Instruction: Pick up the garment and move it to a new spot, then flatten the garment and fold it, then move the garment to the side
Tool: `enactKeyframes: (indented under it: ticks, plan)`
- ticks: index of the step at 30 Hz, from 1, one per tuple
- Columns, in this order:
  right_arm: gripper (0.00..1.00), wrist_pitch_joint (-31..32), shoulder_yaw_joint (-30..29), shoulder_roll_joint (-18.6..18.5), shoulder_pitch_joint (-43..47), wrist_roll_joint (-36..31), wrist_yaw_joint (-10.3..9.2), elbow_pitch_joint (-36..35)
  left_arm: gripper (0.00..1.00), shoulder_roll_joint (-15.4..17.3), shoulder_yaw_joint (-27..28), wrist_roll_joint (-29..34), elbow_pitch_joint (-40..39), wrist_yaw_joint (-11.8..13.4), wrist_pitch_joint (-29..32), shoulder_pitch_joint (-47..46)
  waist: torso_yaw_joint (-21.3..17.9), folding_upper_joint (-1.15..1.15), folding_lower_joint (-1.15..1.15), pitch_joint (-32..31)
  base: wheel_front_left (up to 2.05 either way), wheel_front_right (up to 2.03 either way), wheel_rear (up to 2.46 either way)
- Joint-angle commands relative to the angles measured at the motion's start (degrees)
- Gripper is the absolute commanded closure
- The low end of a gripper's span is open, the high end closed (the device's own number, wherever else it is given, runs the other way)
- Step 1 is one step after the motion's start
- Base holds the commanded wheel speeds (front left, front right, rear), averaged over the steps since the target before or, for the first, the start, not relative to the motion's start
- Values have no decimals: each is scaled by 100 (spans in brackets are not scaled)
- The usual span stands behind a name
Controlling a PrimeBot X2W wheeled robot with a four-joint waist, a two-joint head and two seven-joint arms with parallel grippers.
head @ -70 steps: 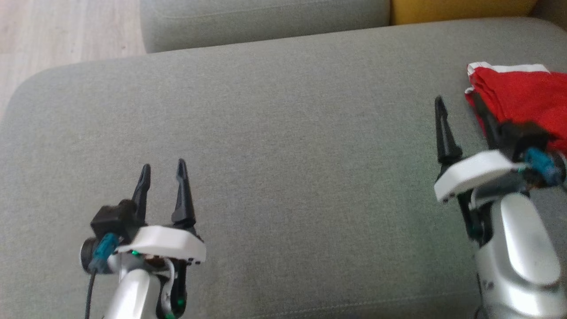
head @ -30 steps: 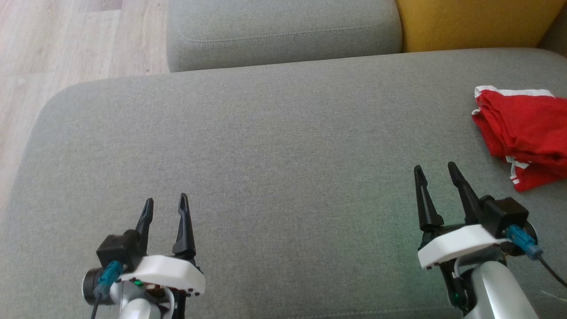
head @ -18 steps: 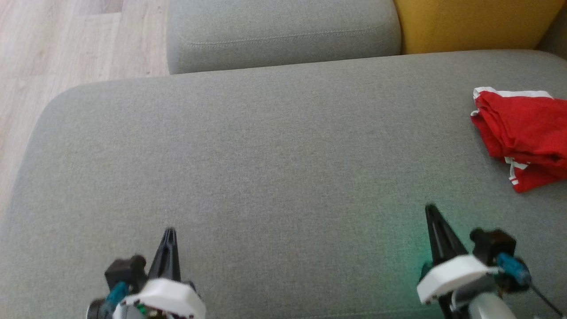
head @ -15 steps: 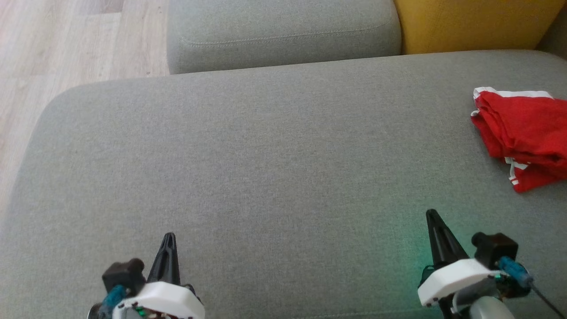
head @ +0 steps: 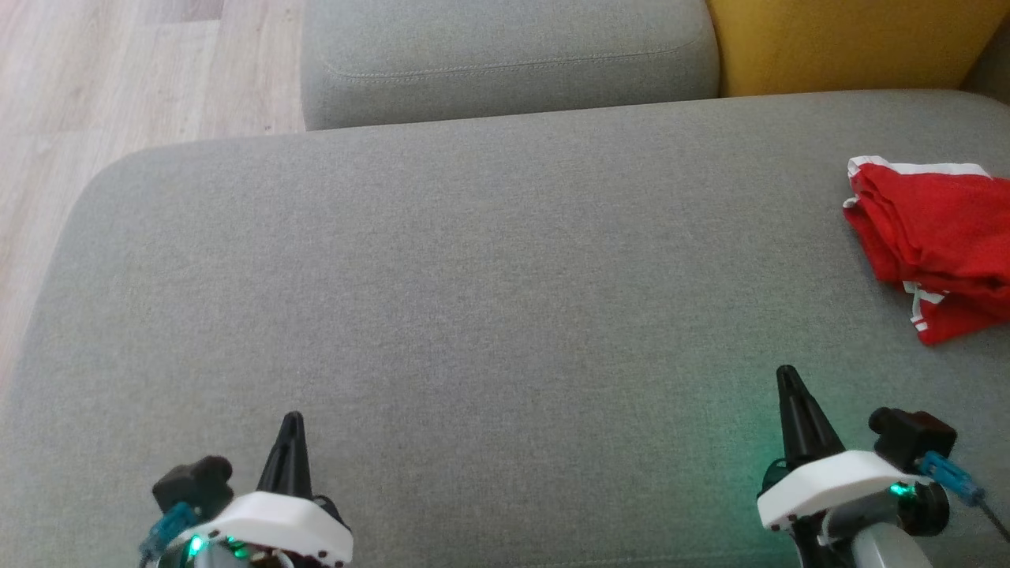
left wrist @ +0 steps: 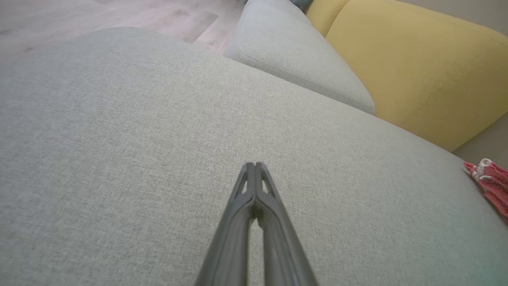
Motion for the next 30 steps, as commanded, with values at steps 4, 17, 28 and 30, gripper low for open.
enactKeyframes:
  ticks: [4,17,28,30]
  plan:
    - [100,52,-67,-13,-286,337,7,-243,100,47,139,-306,-175,-81,67,-316,9,0,0,2,0,0,0]
    - [100,219,-177,-13,-305,1205,11,-321,100,67,308,-1118,-196,-228,259,-393,41,0,0,9,0,0,0]
    - [100,360,-271,-13,-321,1939,14,-387,100,78,458,-1800,-212,-352,427,-456,67,0,0,15,0,0,0]
    - [100,386,-288,-13,-324,2072,15,-399,100,80,486,-1923,-215,-375,458,-468,72,0,0,16,0,0,0]
